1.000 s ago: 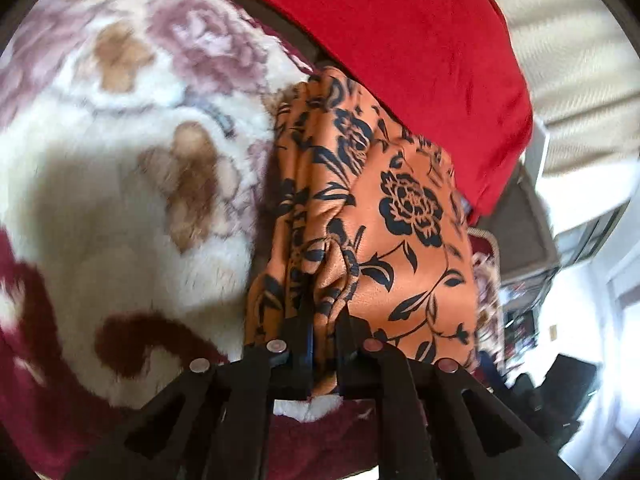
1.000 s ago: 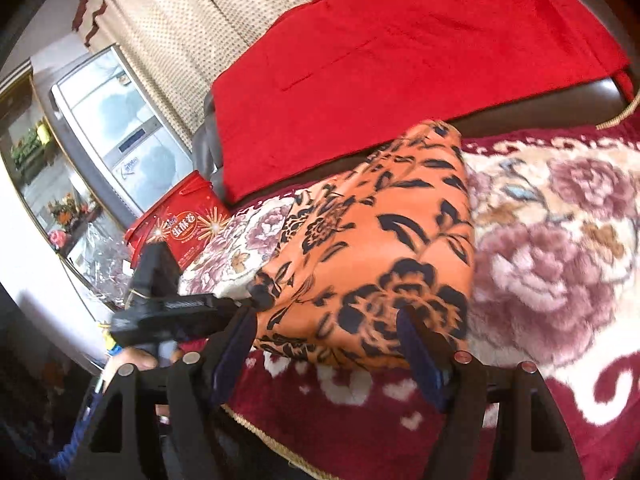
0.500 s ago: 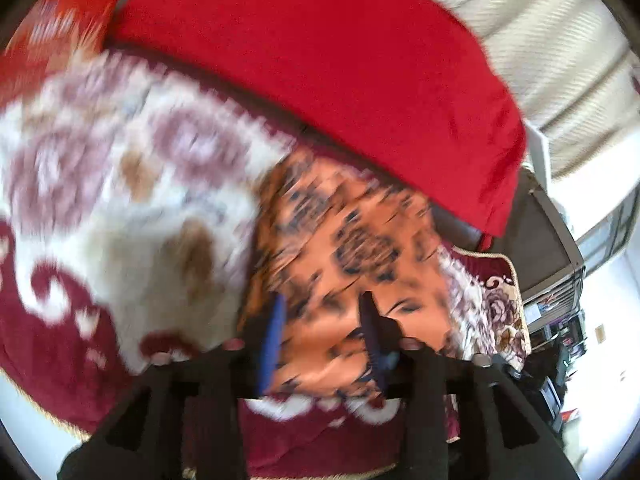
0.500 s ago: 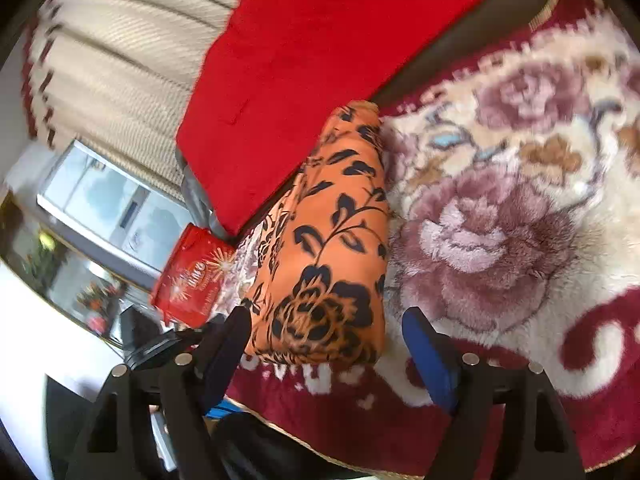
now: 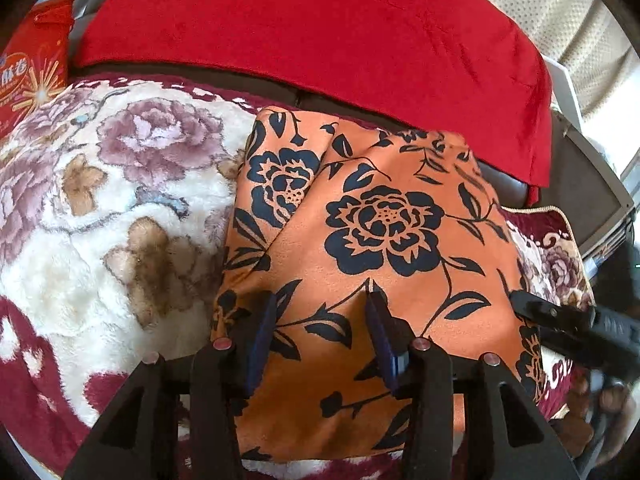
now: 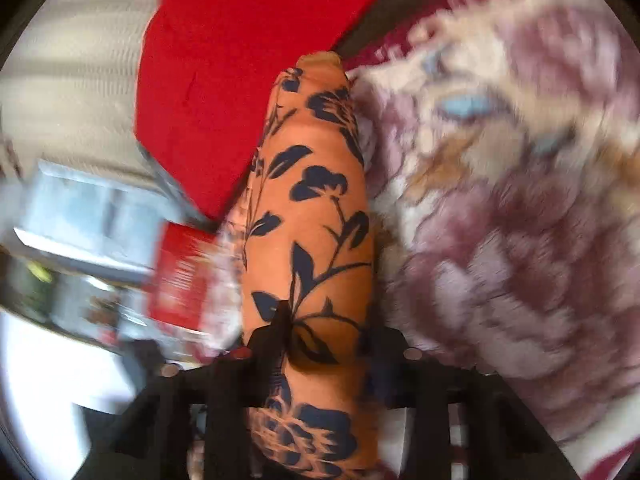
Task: Fold small clothes
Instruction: 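Grasp the folded garment end with the right gripper and lift it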
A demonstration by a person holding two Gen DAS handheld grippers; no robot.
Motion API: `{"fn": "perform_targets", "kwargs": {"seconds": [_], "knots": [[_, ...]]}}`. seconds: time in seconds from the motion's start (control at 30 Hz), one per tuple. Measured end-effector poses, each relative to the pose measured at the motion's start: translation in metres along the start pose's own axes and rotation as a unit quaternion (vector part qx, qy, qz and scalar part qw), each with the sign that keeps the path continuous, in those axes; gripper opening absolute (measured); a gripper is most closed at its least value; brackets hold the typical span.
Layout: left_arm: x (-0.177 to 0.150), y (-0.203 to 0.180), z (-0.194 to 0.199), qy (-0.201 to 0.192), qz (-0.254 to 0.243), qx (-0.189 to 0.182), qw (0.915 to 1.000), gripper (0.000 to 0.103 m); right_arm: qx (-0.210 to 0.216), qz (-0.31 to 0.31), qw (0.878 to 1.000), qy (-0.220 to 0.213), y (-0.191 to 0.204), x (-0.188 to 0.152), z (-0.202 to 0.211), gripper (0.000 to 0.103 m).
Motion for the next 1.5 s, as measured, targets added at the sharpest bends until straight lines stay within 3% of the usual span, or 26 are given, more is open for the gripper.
{"fn": "perform_targets", "kwargs": {"seconds": [0.03,0.1,0.13,0.2,0.27,0.33,0.4,0.53,0.6,0.63,0.7,0.8,0.9,0.93,0.97,1.03,1.13,1.17,1.2,1.27,1.3,1.37,1.4,1.43,1.5], "knots": [[0.0,0.0,-0.001,0.0,-0.001,0.0,1.0,0.047,-0.044,0.048,0.998,-0.004,0.011,0.0,0.004,0.032],[0.0,0.002,-0.005,0.001,0.002,-0.006,1.0,0.047,-0.135,0.15,0.979,-0.005,0.03,-0.004,0.002,0.032],[0.001,0.001,-0.007,0.001,0.003,-0.008,1.0,0.047,-0.141,0.15,0.979,0.006,0.026,-0.007,-0.005,0.032],[0.002,0.002,-0.009,-0.001,0.002,-0.011,0.9999,0.047,-0.091,0.089,0.992,0.009,0.01,-0.007,-0.009,0.038],[0.0,0.003,-0.007,0.0,0.004,-0.018,0.9998,0.047,-0.047,0.032,0.998,-0.015,0.001,-0.001,0.002,0.077],[0.0,0.002,-0.006,-0.001,0.003,-0.017,0.9998,0.047,-0.011,0.003,0.999,-0.051,0.001,0.008,0.014,0.083],[-0.001,0.003,-0.007,-0.003,-0.002,-0.016,0.9999,0.047,0.033,-0.025,0.997,-0.065,0.0,0.019,0.013,0.083],[-0.002,0.005,-0.004,-0.003,0.0,-0.023,0.9997,0.047,0.061,-0.059,0.996,-0.04,-0.01,0.04,-0.023,0.083],[-0.003,0.006,-0.004,-0.004,0.004,-0.019,0.9998,0.047,0.072,-0.042,0.997,-0.008,0.0,0.045,-0.046,0.064],[-0.003,0.006,-0.003,-0.004,0.005,-0.02,0.9998,0.047,0.044,-0.005,0.999,-0.005,0.007,0.047,-0.05,0.035],[-0.005,0.005,-0.003,-0.005,0.0,-0.019,0.9998,0.047,-0.014,0.058,0.998,-0.017,0.024,0.044,-0.044,0.032],[-0.004,0.003,-0.004,-0.008,-0.011,-0.009,0.9999,0.047,-0.071,0.081,0.994,0.001,0.013,0.037,-0.059,0.032],[-0.004,0.004,-0.003,-0.008,-0.006,-0.013,0.9999,0.047,-0.043,0.067,0.997,-0.018,0.023,0.045,-0.052,0.038],[-0.004,0.003,-0.003,-0.007,-0.006,-0.014,0.9999,0.047,-0.036,0.061,0.997,-0.023,0.025,0.046,-0.048,0.044],[-0.005,0.002,-0.002,-0.007,-0.007,-0.014,0.9999,0.047,-0.023,0.052,0.998,-0.03,0.026,0.049,-0.043,0.066],[-0.005,0.002,-0.002,-0.007,-0.007,-0.013,0.9999,0.047,0.001,0.037,0.998,-0.046,0.025,0.053,-0.036,0.084],[-0.005,0.002,-0.003,-0.007,-0.007,-0.012,0.9999,0.047,0.013,0.011,1.0,-0.023,0.016,0.063,-0.057,0.082],[-0.005,0.003,-0.003,-0.006,-0.007,-0.011,0.9999,0.047,0.017,0.002,1.0,-0.007,0.013,0.063,-0.068,0.056],[-0.005,0.003,-0.003,-0.006,-0.006,-0.013,0.9999,0.047,0.009,0.018,1.0,0.015,0.016,0.062,-0.079,0.042],[-0.005,0.004,-0.003,-0.006,-0.006,-0.014,0.9999,0.047,-0.038,0.085,0.996,0.0,0.034,0.063,-0.071,0.033],[-0.005,0.004,-0.004,-0.006,-0.007,-0.012,0.9999,0.047,-0.058,0.123,0.99,-0.019,0.049,0.063,-0.061,0.033],[-0.005,0.002,-0.004,-0.005,-0.01,-0.01,0.9999,0.047,-0.075,0.131,0.988,-0.011,0.05,0.06,-0.064,0.036],[-0.005,0.001,-0.003,-0.005,-0.013,-0.008,0.9999,0.047,-0.08,0.1,0.992,0.01,0.037,0.058,-0.072,0.044],[-0.005,0.001,-0.003,-0.004,-0.014,-0.008,0.9999,0.047,-0.073,0.067,0.995,0.014,0.027,0.055,-0.073,0.06],[-0.004,0.004,-0.004,-0.003,-0.009,-0.013,0.9999,0.047,-0.038,0.022,0.999,-0.009,0.019,0.048,-0.063,0.064]]}}
Point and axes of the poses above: each gripper's, at about its wrist camera, not at the fingertips, and z roughly against the way its jaws point, y to its left, x to its top, the point moved 7 cm from there along -z, roughly the way its jaws point, and after that the axes turned 14 degrees about z, right-handed, at the moved point
